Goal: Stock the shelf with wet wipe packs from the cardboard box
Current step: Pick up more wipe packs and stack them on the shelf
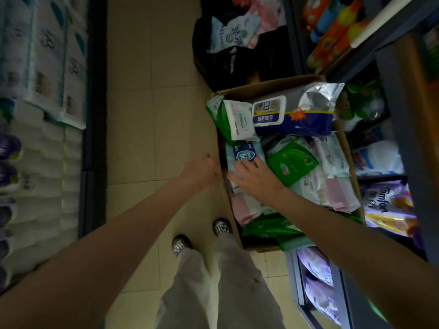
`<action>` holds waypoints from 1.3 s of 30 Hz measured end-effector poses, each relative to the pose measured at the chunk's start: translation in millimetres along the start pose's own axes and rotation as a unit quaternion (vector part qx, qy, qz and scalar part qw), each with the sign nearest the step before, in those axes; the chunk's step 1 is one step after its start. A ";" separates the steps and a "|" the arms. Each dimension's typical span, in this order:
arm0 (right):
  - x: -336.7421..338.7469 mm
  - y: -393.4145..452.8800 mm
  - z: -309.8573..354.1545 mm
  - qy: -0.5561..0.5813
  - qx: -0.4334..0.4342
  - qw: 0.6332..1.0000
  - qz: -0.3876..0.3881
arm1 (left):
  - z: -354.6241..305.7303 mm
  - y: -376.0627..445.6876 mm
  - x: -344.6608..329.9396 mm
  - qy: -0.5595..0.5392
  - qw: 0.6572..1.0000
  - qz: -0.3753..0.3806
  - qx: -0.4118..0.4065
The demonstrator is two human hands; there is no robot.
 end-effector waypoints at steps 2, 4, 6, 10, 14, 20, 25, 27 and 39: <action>-1.6 -1.4 -4.9 -0.004 -0.012 1.000 0.006 | -8.2 -0.1 -4.3 0.014 1.000 0.005 -0.002; -3.8 0.0 0.1 -0.032 0.017 0.999 0.009 | -13.5 -1.0 -8.7 0.020 1.000 0.007 -0.008; -7.9 0.2 6.6 -0.059 0.055 0.997 0.022 | -15.3 -2.1 -9.2 0.019 1.000 -0.002 -0.012; -19.4 5.5 13.8 -0.031 0.070 0.994 0.079 | -7.6 -3.9 -8.1 0.013 1.000 -0.018 -0.009; 10.1 2.9 6.2 0.007 0.106 0.978 0.178 | 1.4 -14.1 2.3 0.040 0.999 -0.014 -0.022; 156.5 14.3 -75.1 0.058 0.065 0.984 0.153 | -9.1 -46.5 79.9 -0.020 0.997 -0.025 -0.074; 338.8 36.6 -51.4 0.023 0.136 0.990 0.022 | -21.8 -102.9 157.3 -0.274 0.950 -0.024 -0.148; 409.8 49.8 -32.5 0.000 0.163 0.985 -0.056 | -0.8 -130.9 200.2 -0.389 0.897 -0.086 -0.192; 752.9 71.7 171.8 0.056 0.242 0.792 -0.558 | 276.2 -478.7 392.2 -0.271 0.770 -0.578 -0.011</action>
Point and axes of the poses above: each hand's wrist, its own y-axis towards the middle knuckle, its own x-axis out of the back of the hand, z = x × y, the point moved 10 cm from there along y, towards the middle knuckle, and after that the axes turned 2 degrees about y, right-handed, at the moved point
